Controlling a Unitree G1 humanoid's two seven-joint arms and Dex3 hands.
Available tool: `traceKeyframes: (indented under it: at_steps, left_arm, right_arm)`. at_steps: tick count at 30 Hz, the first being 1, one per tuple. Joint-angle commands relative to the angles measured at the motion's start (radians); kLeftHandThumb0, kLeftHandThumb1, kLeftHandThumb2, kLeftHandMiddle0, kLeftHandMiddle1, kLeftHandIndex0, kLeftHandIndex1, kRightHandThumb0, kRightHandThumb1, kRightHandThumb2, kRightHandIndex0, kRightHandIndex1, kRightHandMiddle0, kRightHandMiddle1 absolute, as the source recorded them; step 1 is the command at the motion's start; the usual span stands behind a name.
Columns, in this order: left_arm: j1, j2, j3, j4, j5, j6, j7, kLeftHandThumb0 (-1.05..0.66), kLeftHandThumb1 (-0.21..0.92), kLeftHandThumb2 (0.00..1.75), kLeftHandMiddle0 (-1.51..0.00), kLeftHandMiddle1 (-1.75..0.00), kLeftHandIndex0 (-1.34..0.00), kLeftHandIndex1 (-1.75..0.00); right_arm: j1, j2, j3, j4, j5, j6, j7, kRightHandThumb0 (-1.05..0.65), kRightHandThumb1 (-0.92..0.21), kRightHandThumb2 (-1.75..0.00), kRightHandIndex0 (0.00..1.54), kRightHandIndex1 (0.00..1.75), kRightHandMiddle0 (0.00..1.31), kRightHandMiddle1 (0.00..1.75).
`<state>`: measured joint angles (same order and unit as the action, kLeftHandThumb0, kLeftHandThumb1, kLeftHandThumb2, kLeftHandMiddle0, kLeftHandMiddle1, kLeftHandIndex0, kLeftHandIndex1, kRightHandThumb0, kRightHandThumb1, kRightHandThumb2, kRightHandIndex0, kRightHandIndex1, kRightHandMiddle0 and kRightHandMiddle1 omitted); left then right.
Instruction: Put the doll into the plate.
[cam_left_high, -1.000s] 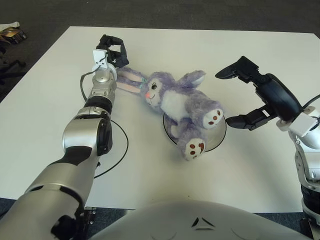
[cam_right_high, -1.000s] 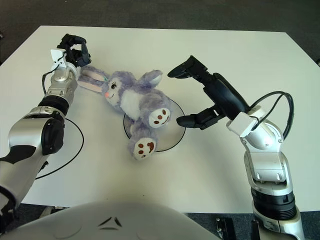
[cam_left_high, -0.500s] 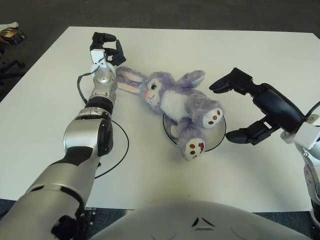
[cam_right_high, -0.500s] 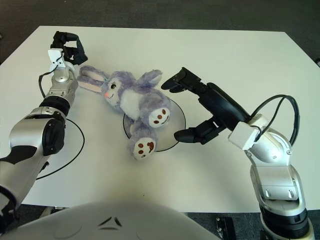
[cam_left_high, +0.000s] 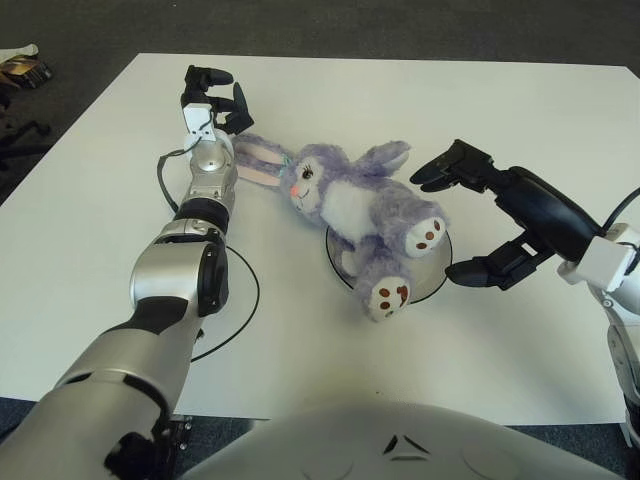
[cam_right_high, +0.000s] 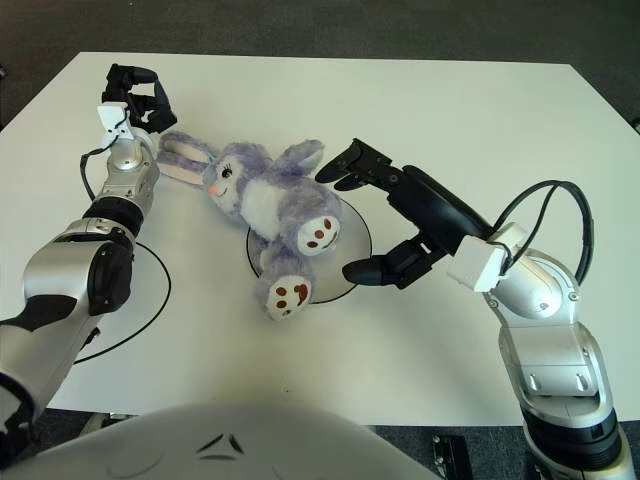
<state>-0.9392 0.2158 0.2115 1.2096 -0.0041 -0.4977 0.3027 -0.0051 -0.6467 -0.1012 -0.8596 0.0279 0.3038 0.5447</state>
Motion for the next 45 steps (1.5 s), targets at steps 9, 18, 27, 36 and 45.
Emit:
traceKeyframes:
  at_steps: [9, 18, 27, 36, 45]
  left_arm:
    - [0.006, -0.013, 0.027, 0.013, -0.028, -0.018, -0.015, -0.01, 0.38, 1.25, -0.45, -1.75, -0.44, -1.75]
    - [0.017, -0.012, 0.01, 0.019, -0.006, -0.025, -0.012, -0.01, 0.38, 1.26, -0.46, -1.75, -0.44, -1.75]
    - [0.025, -0.026, -0.018, 0.012, 0.025, -0.028, 0.014, -0.01, 0.38, 1.25, -0.45, -1.75, -0.44, -1.75]
    - [0.023, -0.039, -0.025, 0.013, 0.028, -0.012, 0.007, -0.01, 0.41, 1.23, -0.44, -1.75, -0.42, -1.75]
    - [0.019, -0.057, -0.014, 0.014, 0.014, -0.007, 0.002, -0.01, 0.43, 1.2, -0.42, -1.75, -0.4, -1.75]
  right_arm:
    - [-0.035, -0.035, 0.013, -0.031, 0.046, 0.048, 0.058, -0.46, -0.26, -1.04, 0.17, 0.81, 0.0, 1.17]
    - [-0.1, -0.073, 0.019, -0.057, 0.114, 0.173, 0.096, -0.34, -0.26, -1.12, 0.11, 0.9, 0.0, 1.22]
    - [-0.124, -0.041, 0.079, -0.007, 0.094, 0.109, 0.082, -0.33, -0.27, -1.14, 0.1, 0.95, 0.03, 1.24]
    - [-0.129, -0.002, 0.158, 0.08, 0.035, 0.009, 0.057, -0.3, -0.27, -1.14, 0.09, 0.91, 0.06, 1.24]
    - [-0.151, 0.073, 0.184, 0.179, 0.026, -0.112, 0.024, -0.32, -0.24, -1.15, 0.14, 0.91, 0.07, 1.25]
